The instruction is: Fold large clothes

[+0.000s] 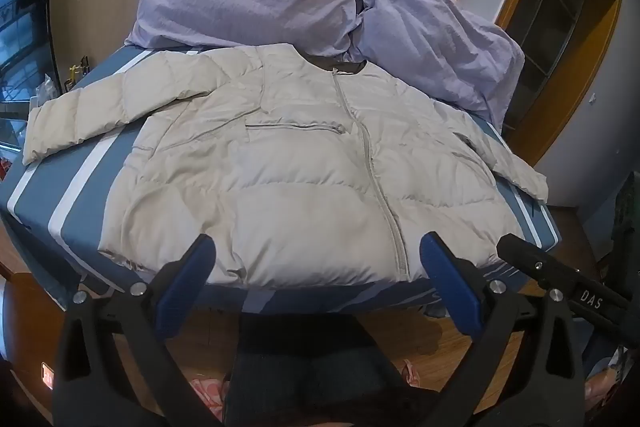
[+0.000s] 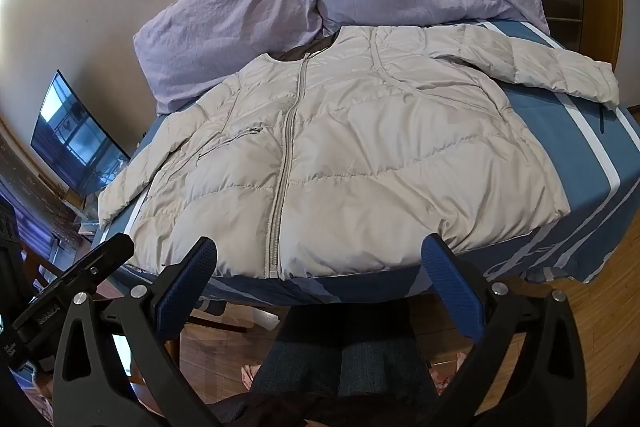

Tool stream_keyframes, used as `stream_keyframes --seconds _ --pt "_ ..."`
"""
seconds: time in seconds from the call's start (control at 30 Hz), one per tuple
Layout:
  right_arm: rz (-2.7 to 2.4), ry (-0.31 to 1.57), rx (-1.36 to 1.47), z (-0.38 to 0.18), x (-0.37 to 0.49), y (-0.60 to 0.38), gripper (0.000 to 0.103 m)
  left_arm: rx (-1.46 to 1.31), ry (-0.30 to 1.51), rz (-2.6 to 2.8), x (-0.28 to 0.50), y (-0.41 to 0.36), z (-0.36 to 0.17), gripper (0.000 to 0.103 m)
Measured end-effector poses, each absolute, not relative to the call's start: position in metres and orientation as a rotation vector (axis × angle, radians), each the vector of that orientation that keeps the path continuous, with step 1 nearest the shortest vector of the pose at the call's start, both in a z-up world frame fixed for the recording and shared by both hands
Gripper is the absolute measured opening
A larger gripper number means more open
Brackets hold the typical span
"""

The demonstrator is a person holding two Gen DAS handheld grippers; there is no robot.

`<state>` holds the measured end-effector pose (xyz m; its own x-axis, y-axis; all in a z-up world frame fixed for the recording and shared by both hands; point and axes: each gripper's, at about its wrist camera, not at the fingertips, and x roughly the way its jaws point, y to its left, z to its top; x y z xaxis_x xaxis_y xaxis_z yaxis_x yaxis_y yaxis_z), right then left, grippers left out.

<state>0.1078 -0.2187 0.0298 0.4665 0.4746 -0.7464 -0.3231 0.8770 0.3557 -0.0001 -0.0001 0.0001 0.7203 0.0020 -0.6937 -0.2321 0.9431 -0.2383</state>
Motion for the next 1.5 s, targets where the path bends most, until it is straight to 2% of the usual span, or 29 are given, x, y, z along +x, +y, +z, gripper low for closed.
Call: stream_keyframes --seconds 1.5 --pt "0.498 0.968 0.159 0.031 0.110 -0.213 0.102 -0.327 0.757 0.154 -0.001 0.009 0.000 0.101"
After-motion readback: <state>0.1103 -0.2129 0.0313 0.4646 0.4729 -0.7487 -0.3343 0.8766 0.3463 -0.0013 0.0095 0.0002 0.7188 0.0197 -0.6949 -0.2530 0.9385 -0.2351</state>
